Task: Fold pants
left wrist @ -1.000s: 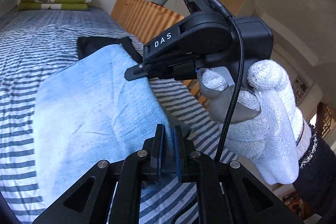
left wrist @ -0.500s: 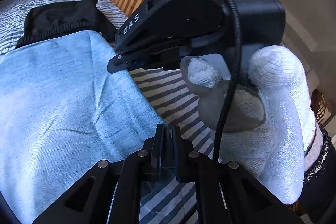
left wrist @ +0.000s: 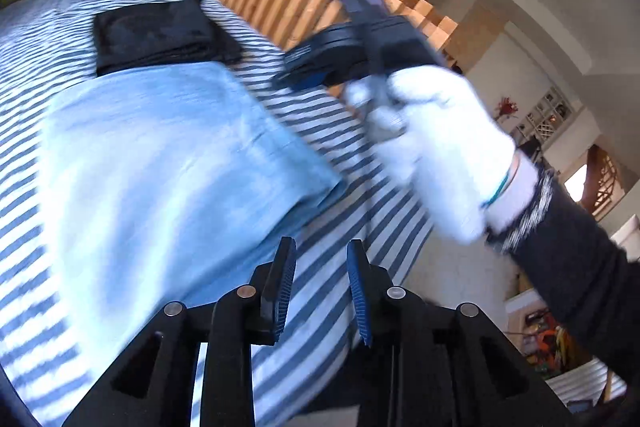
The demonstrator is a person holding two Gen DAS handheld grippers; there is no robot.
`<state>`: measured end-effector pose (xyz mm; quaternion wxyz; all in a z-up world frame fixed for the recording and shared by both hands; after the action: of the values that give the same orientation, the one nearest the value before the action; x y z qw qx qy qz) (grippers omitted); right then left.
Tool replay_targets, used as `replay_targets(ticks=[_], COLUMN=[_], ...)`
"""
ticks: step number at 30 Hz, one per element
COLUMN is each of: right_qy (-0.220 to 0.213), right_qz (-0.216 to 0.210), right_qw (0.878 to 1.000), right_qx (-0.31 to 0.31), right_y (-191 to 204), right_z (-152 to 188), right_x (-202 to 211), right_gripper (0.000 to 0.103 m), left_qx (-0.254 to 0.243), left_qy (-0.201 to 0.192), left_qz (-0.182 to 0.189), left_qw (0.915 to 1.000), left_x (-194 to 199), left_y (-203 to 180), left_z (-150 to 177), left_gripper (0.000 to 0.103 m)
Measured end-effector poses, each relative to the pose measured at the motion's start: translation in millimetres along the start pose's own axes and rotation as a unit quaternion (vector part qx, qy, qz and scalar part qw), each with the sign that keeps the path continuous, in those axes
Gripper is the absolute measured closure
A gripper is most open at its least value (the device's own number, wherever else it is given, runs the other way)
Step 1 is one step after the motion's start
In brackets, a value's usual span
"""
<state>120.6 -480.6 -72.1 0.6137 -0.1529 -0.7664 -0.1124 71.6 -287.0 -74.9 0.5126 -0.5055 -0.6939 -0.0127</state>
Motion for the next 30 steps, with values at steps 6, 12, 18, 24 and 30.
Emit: replay_targets(ticks=[6, 12, 18, 24, 30], right_qy=[-0.027, 0.007, 0.060, 0.032, 0.014], right_qz=[-0.017, -0.024, 0.055, -0.002, -0.049], right_qw=[0.997, 0.997, 0.995, 0.995, 0.979], right_qx=[0.063, 0.075, 0.063, 0.098, 0.196], right_y=[53.8, 76.6, 44.3, 101.8, 222.2], right_z=[33.5, 64.6, 90.1, 50.5, -33.9], right_x=[30.3, 6.3, -32.4, 16.7, 18.9], right_gripper=[0.083, 0.083, 0.083, 0.081, 0.065], left_qx=[0.067, 0.061, 0.047, 0.047, 0.015], left_qy=[0.005, -0.042, 0.019, -0.034, 0.005], left_qz=[-0.093, -0.095, -0.097, -0.085, -0.082], left_qw=[0.9934, 0.9927, 0.9940, 0.9947, 0.9965], left_x=[49.8, 58.8, -7.3, 36.3, -2.9], left_y=[83.1, 104.9, 127.0, 119.0, 115.9], left_z=[55.9, 37.0, 47.0, 44.1, 42.3], left_gripper=[0.076, 0.076, 0.076, 0.076, 0.077])
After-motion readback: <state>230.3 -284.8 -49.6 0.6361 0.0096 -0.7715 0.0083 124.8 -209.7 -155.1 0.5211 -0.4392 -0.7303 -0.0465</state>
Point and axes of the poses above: each gripper's, at about its wrist camera, not at the fingertips, and x roughly against the way its jaws point, y to its left, z to its underside, the point moved 4 cm from there along -x, roughly the way its jaws point, and after that the axes turned 9 degrees about y, right-handed, at the moved point
